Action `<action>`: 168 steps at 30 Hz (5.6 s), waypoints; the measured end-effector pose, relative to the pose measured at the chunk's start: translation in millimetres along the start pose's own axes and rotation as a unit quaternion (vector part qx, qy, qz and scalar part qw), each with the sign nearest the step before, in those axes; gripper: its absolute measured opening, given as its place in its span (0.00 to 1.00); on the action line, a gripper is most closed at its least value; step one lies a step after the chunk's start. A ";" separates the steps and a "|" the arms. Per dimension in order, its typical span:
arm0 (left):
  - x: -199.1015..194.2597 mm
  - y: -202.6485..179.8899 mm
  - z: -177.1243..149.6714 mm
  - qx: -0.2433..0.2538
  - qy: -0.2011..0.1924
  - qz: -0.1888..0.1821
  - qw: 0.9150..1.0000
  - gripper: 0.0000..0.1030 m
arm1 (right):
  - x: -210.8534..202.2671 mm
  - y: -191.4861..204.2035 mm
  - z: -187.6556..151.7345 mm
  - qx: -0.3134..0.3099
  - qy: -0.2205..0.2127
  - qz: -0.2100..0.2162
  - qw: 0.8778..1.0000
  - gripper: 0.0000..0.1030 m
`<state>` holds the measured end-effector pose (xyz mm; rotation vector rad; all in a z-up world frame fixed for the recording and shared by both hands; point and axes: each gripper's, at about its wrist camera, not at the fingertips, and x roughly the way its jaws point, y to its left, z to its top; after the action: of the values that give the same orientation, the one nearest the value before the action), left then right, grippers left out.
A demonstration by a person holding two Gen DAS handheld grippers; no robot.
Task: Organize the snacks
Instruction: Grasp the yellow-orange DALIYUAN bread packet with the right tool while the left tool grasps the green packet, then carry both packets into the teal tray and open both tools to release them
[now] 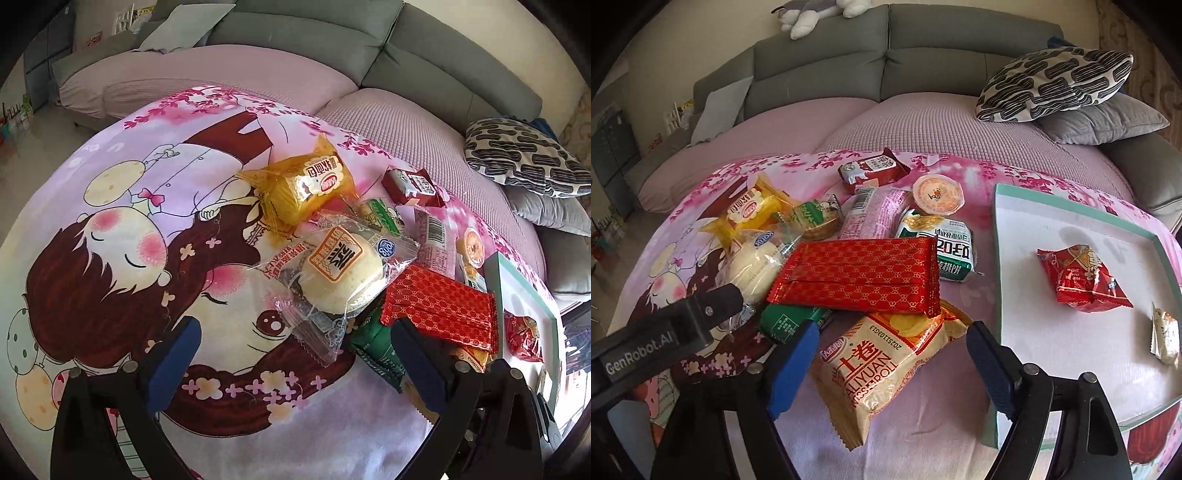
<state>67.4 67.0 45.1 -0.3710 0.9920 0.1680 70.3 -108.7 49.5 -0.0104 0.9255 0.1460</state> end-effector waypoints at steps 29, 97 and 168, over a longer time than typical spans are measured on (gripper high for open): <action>29.3 -55.9 -16.1 0.090 0.054 -0.041 0.994 0.60 | 6.3 -18.4 -13.1 -0.012 0.047 0.015 0.999 0.43; -30.0 -53.7 1.7 0.065 -0.021 -0.078 0.995 0.43 | -47.9 -56.1 0.4 0.041 -0.041 0.037 0.998 0.36; 17.6 -225.3 -81.3 0.245 0.071 -0.155 0.955 0.41 | -44.8 -210.7 -30.5 0.184 -0.023 -0.086 0.979 0.36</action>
<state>81.8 -172.7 41.8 -0.0786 1.0658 -0.3901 46.9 -324.9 55.5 0.2547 0.8898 -0.1861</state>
